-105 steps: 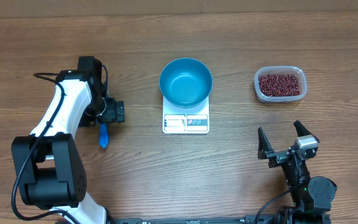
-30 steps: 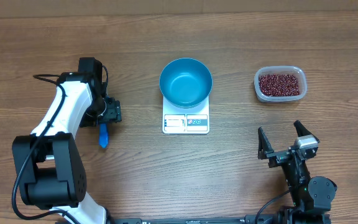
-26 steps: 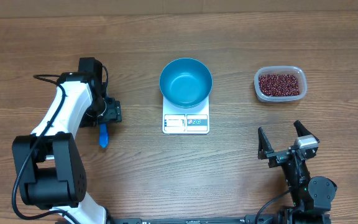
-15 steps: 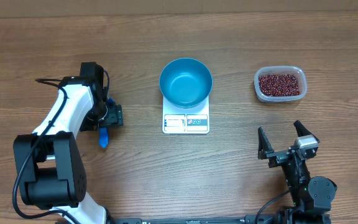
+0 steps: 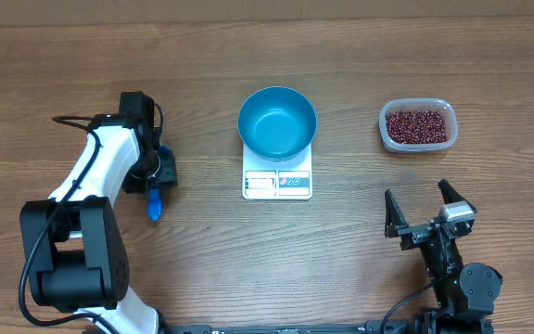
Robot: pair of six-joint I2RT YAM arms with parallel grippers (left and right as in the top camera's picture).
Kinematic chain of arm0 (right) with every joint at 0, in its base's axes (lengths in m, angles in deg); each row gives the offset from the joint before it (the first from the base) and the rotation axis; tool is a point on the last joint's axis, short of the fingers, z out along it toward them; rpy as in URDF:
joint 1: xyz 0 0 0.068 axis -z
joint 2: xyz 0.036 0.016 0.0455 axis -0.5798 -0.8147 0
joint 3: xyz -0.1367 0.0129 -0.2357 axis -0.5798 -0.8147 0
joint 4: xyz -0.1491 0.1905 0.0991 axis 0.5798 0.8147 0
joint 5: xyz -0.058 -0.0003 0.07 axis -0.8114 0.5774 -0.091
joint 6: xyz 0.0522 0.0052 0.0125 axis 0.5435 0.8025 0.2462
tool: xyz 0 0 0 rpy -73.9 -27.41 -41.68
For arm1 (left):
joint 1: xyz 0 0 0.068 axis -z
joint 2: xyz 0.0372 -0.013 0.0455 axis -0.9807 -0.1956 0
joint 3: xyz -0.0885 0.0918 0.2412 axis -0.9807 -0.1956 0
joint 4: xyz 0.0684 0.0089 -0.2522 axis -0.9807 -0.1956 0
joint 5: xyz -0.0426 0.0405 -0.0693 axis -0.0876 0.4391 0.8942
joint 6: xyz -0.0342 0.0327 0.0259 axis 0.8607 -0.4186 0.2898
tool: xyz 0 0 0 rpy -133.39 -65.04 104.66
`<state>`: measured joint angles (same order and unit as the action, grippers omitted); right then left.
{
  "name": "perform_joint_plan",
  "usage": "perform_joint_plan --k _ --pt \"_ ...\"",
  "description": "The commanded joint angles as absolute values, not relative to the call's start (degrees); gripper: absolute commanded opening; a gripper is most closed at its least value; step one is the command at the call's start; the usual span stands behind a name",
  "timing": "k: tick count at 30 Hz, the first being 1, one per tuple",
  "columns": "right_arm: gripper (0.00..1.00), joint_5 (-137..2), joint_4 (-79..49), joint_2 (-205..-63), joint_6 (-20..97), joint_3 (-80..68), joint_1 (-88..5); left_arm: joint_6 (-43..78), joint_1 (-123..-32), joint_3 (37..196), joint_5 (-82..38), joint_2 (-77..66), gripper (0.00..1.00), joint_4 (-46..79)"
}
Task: Scoop item into bowl and weigh 150g on scale
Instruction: 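Close the left gripper on the blue scoop handle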
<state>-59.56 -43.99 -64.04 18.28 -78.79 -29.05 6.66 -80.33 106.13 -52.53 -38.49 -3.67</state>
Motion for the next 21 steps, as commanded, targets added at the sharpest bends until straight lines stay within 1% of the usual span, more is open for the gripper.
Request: perform_joint_plan --k 1,10,21 --pt "1.00 -59.96 -44.34 -63.41 18.68 -79.36 -28.72 6.59 -80.61 105.63 -53.23 -38.90 0.54 -3.50" --pt "1.00 -59.96 -44.34 -63.41 18.70 -79.36 -28.72 6.59 -80.61 105.63 -53.23 -38.90 0.45 -3.50" --pt "1.00 -59.96 -44.34 -63.41 18.68 -79.36 -28.72 6.59 -80.61 105.63 -53.23 -38.90 0.40 -3.50"
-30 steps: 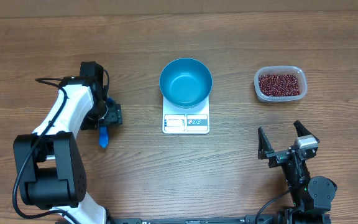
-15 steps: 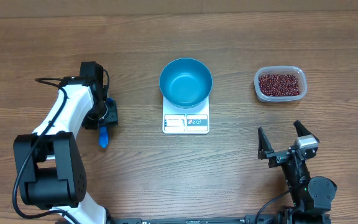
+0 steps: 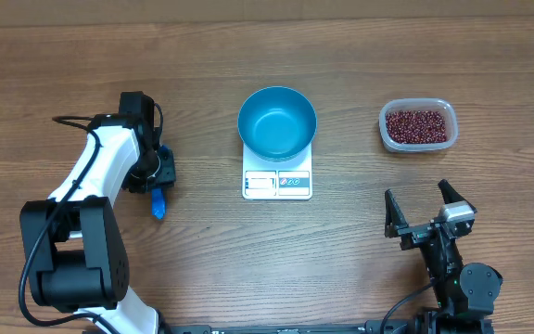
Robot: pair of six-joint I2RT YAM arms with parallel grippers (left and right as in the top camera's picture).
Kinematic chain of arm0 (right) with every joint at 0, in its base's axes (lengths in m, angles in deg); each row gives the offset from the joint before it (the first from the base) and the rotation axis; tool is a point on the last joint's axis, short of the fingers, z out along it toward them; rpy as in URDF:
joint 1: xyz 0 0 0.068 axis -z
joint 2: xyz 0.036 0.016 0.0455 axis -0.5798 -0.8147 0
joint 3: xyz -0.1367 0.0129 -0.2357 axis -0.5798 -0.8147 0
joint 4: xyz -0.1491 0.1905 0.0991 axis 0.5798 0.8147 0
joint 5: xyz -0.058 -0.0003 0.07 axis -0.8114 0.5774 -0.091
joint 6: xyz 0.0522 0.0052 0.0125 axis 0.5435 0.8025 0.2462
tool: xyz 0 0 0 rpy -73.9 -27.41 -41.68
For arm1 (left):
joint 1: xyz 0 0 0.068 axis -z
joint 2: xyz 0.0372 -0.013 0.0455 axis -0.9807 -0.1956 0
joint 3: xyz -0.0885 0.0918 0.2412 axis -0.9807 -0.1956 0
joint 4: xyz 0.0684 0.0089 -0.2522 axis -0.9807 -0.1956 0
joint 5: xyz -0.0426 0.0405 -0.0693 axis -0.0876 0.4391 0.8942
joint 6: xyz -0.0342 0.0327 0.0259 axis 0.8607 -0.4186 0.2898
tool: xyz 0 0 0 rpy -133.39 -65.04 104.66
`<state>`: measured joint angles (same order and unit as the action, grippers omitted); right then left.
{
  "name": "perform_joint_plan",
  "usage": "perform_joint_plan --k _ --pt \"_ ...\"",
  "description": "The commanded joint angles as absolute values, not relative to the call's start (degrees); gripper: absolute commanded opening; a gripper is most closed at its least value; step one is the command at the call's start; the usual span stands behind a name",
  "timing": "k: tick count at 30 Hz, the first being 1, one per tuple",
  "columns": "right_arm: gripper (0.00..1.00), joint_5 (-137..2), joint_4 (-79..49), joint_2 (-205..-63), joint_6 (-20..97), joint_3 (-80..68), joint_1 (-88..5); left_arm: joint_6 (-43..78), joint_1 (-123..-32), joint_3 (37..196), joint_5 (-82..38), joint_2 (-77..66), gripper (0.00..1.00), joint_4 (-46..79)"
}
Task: Scoop item into bowl and weigh 150g on scale
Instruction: 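Close the left gripper on the blue scoop handle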
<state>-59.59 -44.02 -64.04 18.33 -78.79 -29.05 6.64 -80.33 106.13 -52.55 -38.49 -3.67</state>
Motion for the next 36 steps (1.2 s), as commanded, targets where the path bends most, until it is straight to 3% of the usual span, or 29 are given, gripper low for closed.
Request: perform_joint_plan --k 1,25,36 --pt "1.00 -59.96 -44.34 -63.41 18.68 -79.36 -28.72 6.59 -80.61 105.63 -53.23 -38.90 0.40 -3.47" --pt "1.00 -59.96 -44.34 -63.41 18.68 -79.36 -28.72 6.64 -80.61 105.63 -53.03 -38.90 0.19 -3.45" --pt "1.00 -59.96 -44.34 -63.41 18.68 -79.36 -28.72 6.64 -80.61 105.63 -53.03 -38.90 0.04 -3.17"
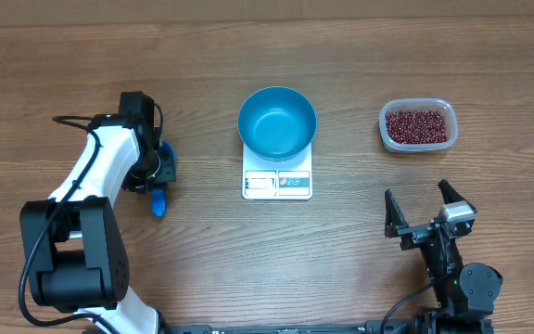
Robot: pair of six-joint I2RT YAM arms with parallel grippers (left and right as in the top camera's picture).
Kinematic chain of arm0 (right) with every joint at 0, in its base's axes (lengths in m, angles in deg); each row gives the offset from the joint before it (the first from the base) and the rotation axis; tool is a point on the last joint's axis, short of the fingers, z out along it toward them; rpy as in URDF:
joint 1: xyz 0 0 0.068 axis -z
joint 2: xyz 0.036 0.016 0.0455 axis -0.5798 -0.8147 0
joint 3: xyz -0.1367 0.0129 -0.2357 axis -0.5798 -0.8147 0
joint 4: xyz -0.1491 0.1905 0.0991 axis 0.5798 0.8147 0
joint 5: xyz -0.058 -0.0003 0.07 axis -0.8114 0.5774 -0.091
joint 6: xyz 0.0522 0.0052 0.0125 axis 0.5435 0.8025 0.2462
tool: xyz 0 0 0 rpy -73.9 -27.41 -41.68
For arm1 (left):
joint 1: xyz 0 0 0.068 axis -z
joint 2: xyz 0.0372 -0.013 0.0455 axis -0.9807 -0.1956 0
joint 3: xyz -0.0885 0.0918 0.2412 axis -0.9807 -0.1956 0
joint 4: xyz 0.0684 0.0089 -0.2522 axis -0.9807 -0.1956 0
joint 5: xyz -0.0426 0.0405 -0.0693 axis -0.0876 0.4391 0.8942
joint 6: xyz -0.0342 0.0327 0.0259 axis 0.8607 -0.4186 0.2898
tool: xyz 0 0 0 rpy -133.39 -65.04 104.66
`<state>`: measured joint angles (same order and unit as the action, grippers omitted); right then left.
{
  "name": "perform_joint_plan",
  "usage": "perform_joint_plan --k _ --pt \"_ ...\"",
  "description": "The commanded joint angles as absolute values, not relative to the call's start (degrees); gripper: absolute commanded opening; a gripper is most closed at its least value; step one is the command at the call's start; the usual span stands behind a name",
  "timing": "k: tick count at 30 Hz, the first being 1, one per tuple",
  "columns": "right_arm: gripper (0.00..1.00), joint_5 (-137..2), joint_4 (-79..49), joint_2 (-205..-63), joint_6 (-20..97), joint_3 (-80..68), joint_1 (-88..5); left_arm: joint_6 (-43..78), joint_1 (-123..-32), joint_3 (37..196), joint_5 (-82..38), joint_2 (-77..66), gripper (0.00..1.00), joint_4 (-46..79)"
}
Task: Scoop item into bowl and weigh 150g on scale
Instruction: 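Close the left gripper on the blue scoop handle, then lift the blue scoop with the left gripper and carry it right over the scale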
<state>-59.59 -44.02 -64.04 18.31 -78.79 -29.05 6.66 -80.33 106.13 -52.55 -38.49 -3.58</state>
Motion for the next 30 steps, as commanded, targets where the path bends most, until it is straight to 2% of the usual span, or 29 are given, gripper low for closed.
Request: perform_joint_plan --k 1,17,30 --pt "1.00 -59.96 -44.34 -63.41 18.68 -79.36 -28.72 6.64 -80.61 105.63 -53.05 -38.90 0.04 -3.04" --pt "1.00 -59.96 -44.34 -63.41 18.68 -79.36 -28.72 6.85 -80.59 107.71 -53.05 -38.84 0.04 -4.06" --pt "1.00 -59.96 -44.34 -63.41 18.68 -79.36 -28.72 7.79 -80.50 125.23 -53.03 -38.75 0.04 -15.19"
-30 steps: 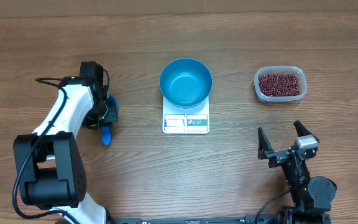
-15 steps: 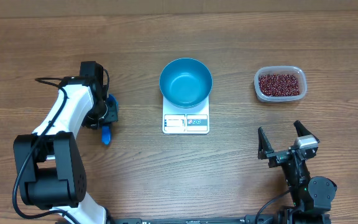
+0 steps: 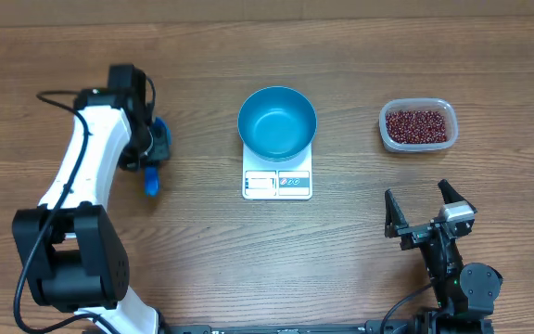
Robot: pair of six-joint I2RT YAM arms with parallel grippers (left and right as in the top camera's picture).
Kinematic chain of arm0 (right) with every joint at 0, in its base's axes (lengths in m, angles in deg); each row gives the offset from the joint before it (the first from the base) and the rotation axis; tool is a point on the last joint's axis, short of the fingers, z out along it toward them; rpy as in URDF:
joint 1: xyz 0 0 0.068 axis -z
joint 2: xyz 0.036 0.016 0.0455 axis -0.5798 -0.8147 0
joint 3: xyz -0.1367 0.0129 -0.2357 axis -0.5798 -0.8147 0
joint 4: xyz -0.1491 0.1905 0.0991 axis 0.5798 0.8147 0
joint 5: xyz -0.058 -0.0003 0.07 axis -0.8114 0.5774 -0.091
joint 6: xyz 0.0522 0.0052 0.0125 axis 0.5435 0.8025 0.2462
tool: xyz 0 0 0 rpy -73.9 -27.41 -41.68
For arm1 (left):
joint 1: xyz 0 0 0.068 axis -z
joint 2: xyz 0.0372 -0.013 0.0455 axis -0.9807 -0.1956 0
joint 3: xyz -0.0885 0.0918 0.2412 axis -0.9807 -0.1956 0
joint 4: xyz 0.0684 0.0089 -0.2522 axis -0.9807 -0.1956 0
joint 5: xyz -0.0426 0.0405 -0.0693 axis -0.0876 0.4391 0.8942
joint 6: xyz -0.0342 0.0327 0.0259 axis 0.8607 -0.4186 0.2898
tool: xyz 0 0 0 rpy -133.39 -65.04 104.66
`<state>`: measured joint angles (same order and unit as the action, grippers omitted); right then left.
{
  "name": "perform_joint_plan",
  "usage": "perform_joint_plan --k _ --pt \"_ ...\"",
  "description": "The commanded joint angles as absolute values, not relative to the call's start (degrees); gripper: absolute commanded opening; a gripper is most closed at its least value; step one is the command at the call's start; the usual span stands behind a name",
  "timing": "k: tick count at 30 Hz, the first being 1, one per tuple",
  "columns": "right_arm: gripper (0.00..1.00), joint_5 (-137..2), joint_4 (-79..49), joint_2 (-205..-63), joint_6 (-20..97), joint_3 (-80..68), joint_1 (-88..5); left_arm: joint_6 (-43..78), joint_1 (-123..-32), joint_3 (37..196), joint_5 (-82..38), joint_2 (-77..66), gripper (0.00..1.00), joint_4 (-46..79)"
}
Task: Scoop item into bowl and weigh 150g on scale
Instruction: 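Lift the blue scoop with the left gripper and carry it right over the scale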
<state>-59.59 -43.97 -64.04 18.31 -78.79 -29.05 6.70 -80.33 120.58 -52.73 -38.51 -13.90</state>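
Observation:
A blue bowl (image 3: 277, 122) stands empty on a white scale (image 3: 277, 185) at the middle of the table. A clear tub of red beans (image 3: 418, 125) sits at the right. My left gripper (image 3: 154, 151) hovers left of the bowl and looks shut on a blue scoop (image 3: 151, 179), whose one end sticks out toward the near side while another blue part shows beyond the wrist. At the near right, my right gripper (image 3: 422, 210) is open with nothing in it, well short of the tub.
The left arm's black cable (image 3: 58, 93) loops out over the table at the far left. The right arm's base (image 3: 462, 283) stands at the table's near edge. Wood tabletop (image 3: 341, 269) lies all around.
The left arm has shifted a little toward the far left, and the blue scoop has gone with it, ending slightly farther from me. The right arm, bowl and tub have not moved.
The left gripper was over the scoop left of the scale, the blue end pointing toward me. Over the following moments the scoop turned slightly under the gripper. Now gripper and scoop sit farther back and left together. The right gripper stayed open throughout.

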Motion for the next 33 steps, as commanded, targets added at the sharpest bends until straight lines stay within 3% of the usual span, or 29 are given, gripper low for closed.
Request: perform_joint_plan --k 1,10,18,33 --pt "1.00 -59.96 -44.34 -63.41 18.68 -79.36 -28.72 8.38 -80.46 127.51 -53.03 -38.75 0.04 -16.46" --pt "1.00 -59.96 -44.34 -63.41 18.68 -79.36 -28.72 15.18 -78.64 143.59 -52.99 -38.75 0.04 -25.05" --pt "1.00 -59.96 -44.34 -63.41 18.68 -79.36 -28.72 31.66 -73.11 154.50 -53.01 -38.75 0.04 -31.60" --pt "1.00 -59.96 -44.34 -63.41 18.68 -79.36 -28.72 53.43 -55.43 157.60 -49.82 -38.75 0.04 -32.48"
